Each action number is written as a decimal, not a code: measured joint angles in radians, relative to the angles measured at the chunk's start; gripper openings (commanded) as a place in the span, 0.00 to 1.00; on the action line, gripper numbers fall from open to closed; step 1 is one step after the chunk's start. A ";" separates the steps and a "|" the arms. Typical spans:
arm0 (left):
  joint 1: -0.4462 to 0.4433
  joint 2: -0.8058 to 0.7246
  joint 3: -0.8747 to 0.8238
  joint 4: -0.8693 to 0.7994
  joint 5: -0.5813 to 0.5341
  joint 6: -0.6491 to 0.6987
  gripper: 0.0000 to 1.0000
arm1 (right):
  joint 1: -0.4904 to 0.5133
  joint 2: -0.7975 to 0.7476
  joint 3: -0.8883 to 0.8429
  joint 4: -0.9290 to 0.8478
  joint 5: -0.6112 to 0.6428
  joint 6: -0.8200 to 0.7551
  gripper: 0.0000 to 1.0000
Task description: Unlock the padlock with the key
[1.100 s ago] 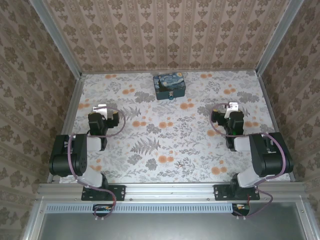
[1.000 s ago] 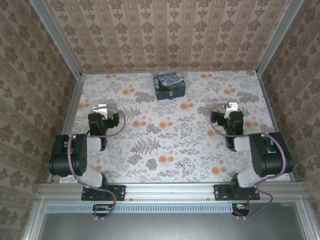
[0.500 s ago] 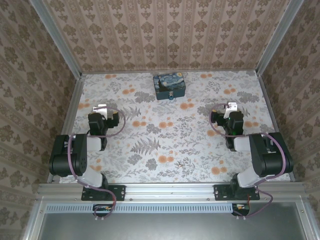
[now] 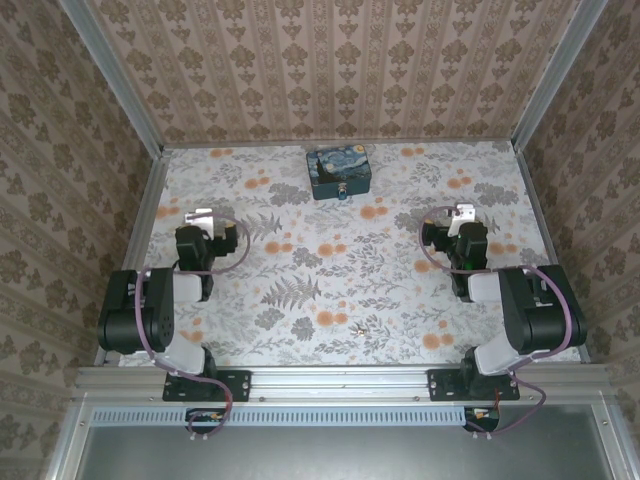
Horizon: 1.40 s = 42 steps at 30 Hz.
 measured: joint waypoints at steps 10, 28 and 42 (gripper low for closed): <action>-0.088 -0.197 0.235 -0.398 -0.097 -0.027 1.00 | -0.013 -0.227 0.229 -0.400 0.003 0.109 0.99; -0.244 0.275 0.917 -0.971 0.215 -0.436 1.00 | 0.059 0.415 1.091 -0.956 -0.447 0.504 0.86; -0.283 0.740 1.353 -0.954 0.401 -0.625 1.00 | 0.150 0.917 1.698 -1.114 -0.512 0.614 0.78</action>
